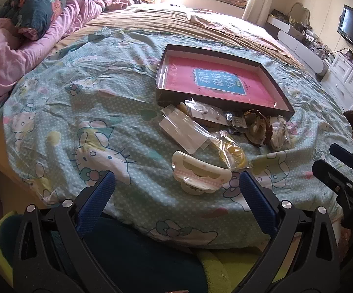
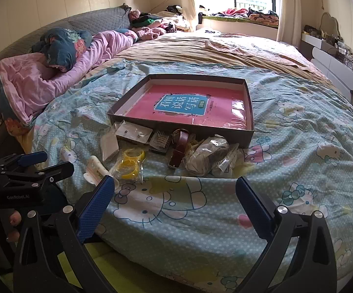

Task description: Organize jewelry

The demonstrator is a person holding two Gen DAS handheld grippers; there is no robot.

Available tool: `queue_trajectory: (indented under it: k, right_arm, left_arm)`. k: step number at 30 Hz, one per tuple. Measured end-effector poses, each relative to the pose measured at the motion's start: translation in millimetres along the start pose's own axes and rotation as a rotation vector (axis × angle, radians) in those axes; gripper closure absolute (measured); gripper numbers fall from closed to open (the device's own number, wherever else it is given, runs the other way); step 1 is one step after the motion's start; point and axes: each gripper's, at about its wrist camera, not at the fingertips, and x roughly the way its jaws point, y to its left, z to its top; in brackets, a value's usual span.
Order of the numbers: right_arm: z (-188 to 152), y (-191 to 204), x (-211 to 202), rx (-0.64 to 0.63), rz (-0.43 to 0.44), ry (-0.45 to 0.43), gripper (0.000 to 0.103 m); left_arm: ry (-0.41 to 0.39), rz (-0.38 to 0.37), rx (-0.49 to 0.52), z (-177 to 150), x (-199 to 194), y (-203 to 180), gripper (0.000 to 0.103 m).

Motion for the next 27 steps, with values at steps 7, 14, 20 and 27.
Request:
queue_trajectory:
  k: [7, 14, 20, 27]
  right_arm:
    - [8, -12, 10, 0.007, -0.014, -0.011, 0.004]
    - [10, -35, 25, 0.046, -0.035, -0.002, 0.004]
    - [11, -51, 39, 0.059, -0.054, 0.019, 0.004]
    - [13, -71, 60, 0.077, -0.078, 0.059, 0.004]
  left_arm:
    - [0.043, 0.018, -0.013, 0, 17, 12, 0.008]
    - [0.106, -0.054, 0.077, -5, 42, 0, 0.008]
    - [0.145, -0.082, 0.134, -4, 62, -15, 0.008]
    - [0.18, -0.077, 0.175, 1, 84, -21, 0.008]
